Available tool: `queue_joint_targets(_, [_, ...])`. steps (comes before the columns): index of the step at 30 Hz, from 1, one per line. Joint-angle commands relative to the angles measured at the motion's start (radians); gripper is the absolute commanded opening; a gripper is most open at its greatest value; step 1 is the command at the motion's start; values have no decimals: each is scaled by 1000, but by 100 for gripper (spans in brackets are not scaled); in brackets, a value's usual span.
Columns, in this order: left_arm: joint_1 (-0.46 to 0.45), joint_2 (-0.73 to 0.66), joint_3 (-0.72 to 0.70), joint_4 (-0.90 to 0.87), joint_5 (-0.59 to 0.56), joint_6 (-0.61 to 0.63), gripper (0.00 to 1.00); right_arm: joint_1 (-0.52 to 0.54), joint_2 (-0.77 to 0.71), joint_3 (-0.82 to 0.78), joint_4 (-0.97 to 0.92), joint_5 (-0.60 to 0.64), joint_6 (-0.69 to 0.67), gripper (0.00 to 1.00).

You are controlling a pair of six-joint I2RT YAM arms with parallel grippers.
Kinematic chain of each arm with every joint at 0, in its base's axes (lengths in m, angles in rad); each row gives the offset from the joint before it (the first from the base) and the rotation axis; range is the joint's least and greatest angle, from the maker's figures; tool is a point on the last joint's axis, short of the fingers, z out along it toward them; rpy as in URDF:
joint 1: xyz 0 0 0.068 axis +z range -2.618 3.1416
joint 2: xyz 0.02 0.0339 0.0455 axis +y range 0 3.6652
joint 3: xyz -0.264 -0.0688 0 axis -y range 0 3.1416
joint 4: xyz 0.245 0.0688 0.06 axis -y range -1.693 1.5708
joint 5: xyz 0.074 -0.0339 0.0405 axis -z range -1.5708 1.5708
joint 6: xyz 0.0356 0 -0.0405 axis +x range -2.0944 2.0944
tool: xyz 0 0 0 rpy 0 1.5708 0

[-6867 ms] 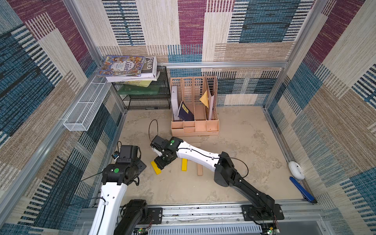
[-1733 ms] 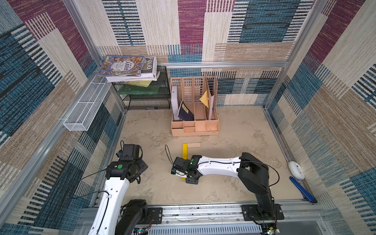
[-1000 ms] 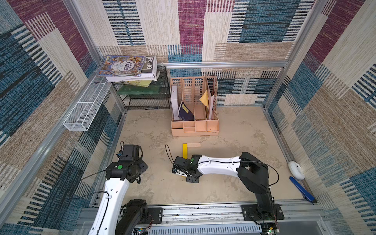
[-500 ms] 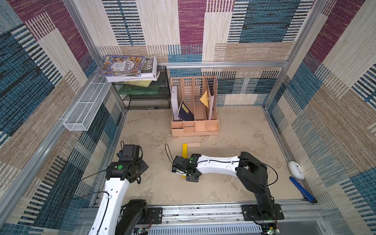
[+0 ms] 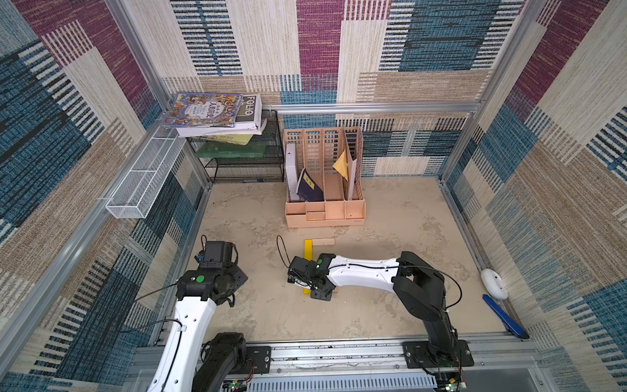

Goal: Assemble the number 6 with building blocks
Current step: Assemble the building block at the center of the board.

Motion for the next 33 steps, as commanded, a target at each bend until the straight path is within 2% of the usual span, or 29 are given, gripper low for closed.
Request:
queue_joint_targets(1, [1,-3,1,6,1,2,60,0,7,10,-17,6,16,44])
queue_joint_targets(8, [1,-4,0,6,2,3,60,-1,11,19,-33,-15,30,44])
queue_joint_targets(14, [0,-8,-1,7,9,7,60,0,3,18,-47,-36,47,49])
queue_joint_targets(17, [1,-10,-2,7,12,13,60,0,-11,20,-43,-36,58,53])
queue_joint_targets(20, [0,-17,4,6,20,29,61,0,-37,36,-42,-19,77,67])
queue_joint_targets(25, [0,-32,44,9,42,101,63,-27,-143,122,-60,8,141,79])
queue_joint_targets(28, [-1,-43,85,53,65,167,65,-113,-234,243,-70,-8,219,86])
queue_joint_targets(30, [-1,-53,102,127,58,205,67,-243,-340,271,0,-39,259,91])
queue_joint_targets(31, [-1,-54,107,166,42,222,68,-299,-398,250,47,-37,274,97])
queue_joint_targets(33, [-1,-57,118,276,-12,270,71,-439,-539,118,188,-40,293,96])
